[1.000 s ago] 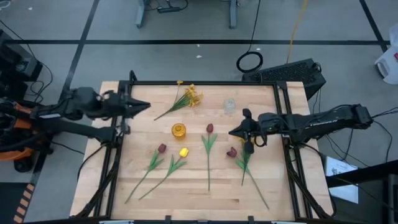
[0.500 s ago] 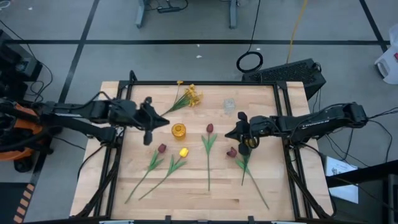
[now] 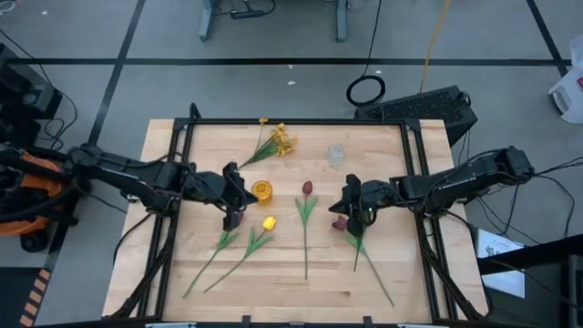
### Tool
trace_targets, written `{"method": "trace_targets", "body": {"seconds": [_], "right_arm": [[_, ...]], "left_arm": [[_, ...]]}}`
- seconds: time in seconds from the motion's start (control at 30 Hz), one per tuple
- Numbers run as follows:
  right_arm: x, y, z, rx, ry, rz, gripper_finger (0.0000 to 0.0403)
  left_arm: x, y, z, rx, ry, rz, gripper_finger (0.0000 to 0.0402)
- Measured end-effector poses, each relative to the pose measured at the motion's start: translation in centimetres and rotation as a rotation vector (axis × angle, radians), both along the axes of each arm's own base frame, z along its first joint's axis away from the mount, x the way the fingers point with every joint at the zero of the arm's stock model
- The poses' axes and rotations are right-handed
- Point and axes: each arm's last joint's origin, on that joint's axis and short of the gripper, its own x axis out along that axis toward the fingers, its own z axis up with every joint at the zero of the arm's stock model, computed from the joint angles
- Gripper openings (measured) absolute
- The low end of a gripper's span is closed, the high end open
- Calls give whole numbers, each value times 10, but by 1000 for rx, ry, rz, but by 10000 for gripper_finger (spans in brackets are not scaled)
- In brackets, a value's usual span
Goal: Sort flowers into vase by color
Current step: Move the yellow tulip to the middle right of the table
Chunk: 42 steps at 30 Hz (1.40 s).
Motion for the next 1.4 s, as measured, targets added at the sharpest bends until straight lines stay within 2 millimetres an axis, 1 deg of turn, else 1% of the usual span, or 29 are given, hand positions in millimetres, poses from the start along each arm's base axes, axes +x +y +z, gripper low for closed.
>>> {"method": "trace_targets", "body": {"seconds": [0.17,0.37,0.5,0.6,0.73,0.93,1.1,1.2,1.3,1.4], "right_arm": [[1,11,-6,-37,21,-2,0],[2,22,-12,-65,34,-14,0],[2,28,-12,-39,25,-11,0],[2,33,-11,-27,7,2,0],[2,39,-8,-16,-27,24,0],[1,47,-6,-7,-53,59,0],[-1,53,-5,-19,-65,69,0],[-2,56,-5,-40,-70,67,0],[-2,57,-5,-56,-73,79,0],[-2,56,-4,-69,-86,76,0]], "left_arm": [[-1,-12,-6,-67,41,11,32],[-13,-30,-13,-155,144,37,32],[-20,-42,-21,-190,211,116,32],[-25,-53,-31,-204,281,169,32],[-26,-68,-44,-206,357,209,32],[-22,-90,-65,-163,402,252,32],[-22,-101,-84,-166,458,366,32],[-27,-112,-94,-150,498,401,32],[-34,-123,-103,-171,533,464,35],[-41,-133,-108,-200,540,506,55]]}}
